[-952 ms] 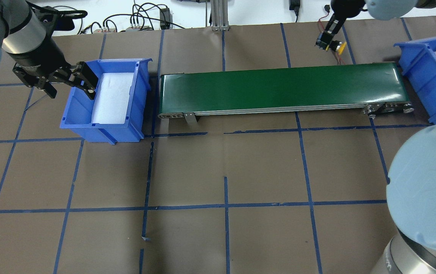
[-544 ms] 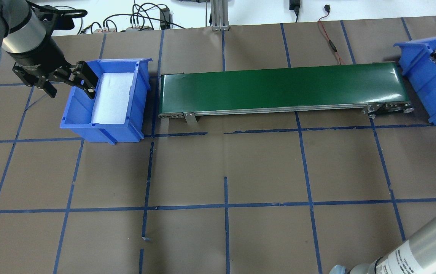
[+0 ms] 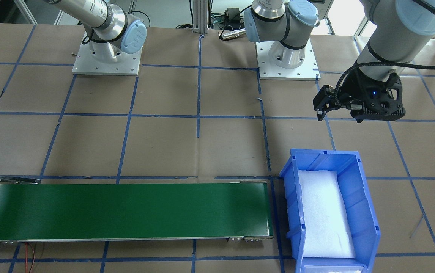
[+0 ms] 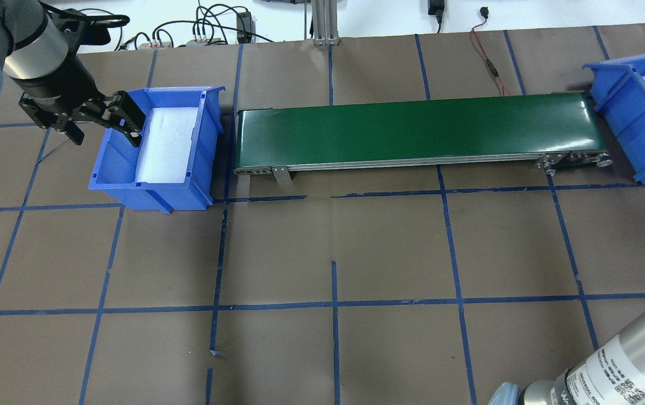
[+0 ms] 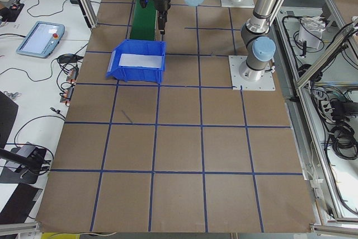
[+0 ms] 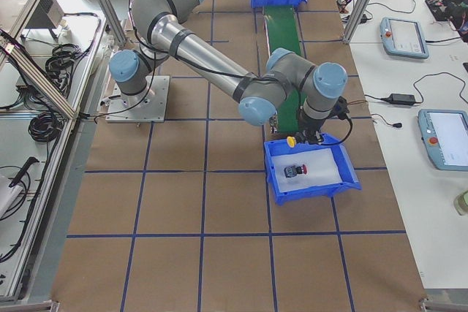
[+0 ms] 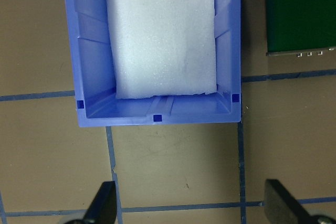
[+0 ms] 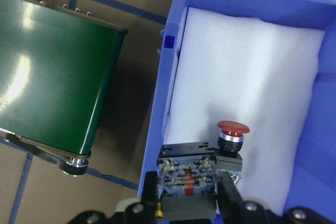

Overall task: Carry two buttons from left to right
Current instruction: 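Carry the yellow-capped button into the far blue bin with the right gripper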

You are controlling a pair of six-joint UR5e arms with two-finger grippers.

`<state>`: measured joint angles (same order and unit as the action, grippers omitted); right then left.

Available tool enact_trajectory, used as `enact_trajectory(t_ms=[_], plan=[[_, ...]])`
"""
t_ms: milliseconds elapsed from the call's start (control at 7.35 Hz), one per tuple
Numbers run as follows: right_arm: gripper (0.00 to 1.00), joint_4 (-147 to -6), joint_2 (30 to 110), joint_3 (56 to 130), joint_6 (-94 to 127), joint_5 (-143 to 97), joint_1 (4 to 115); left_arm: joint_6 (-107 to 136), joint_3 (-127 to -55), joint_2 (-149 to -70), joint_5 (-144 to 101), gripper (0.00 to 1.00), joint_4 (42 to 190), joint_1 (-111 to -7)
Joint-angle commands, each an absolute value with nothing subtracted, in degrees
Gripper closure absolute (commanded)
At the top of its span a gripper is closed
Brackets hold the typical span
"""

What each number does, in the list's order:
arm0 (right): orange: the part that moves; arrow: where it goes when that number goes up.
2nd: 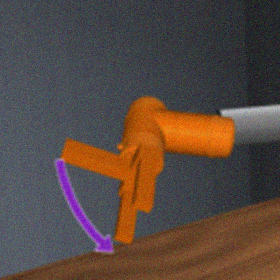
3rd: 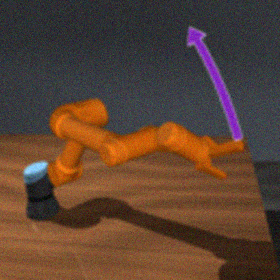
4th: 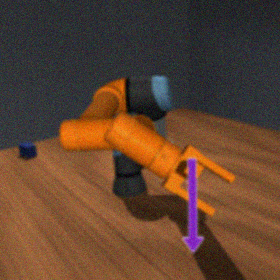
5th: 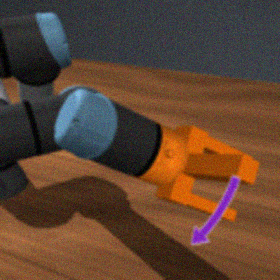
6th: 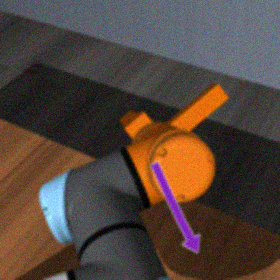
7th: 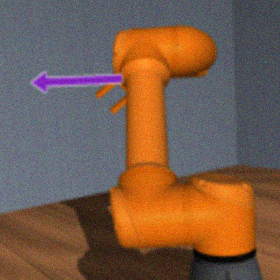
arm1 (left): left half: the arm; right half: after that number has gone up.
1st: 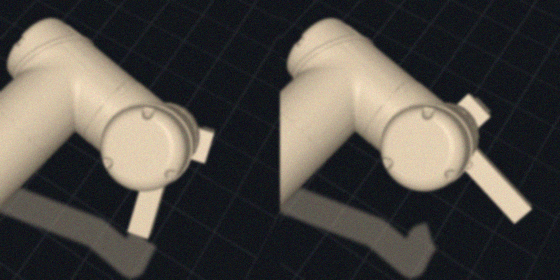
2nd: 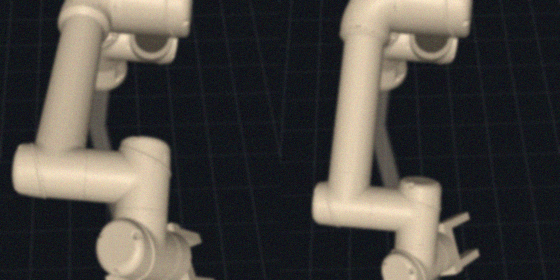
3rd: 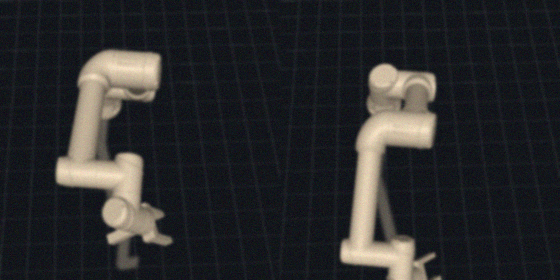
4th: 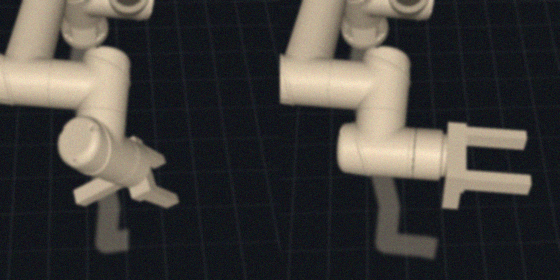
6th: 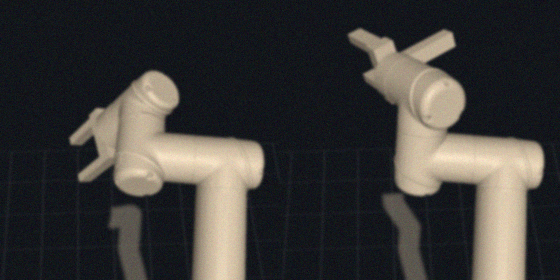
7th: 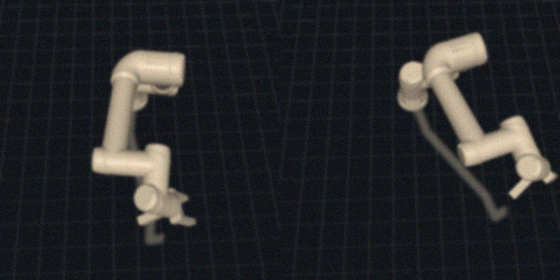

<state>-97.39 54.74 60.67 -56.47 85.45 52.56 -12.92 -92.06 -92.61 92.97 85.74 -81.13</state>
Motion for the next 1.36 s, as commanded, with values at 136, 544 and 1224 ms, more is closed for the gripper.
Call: enact_trajectory(t_ms=[136, 544, 1224], plan=[[0.93, -97.3, 44.9, 50.1, -56.5, 85.4, 52.6, -12.9, -92.0, -92.6, 92.9, 0.0, 85.6, -81.1], [0.93, -99.7, 40.2, 48.6, -56.3, 85.2, 52.6, -12.8, -92.1, -92.6, 92.9, 0.0, 85.7, -81.2], [0.93, -102.3, 38.5, 48.7, -55.5, 84.5, 53.7, -12.8, -92.2, -92.6, 92.9, 0.0, 86.0, -81.3]])
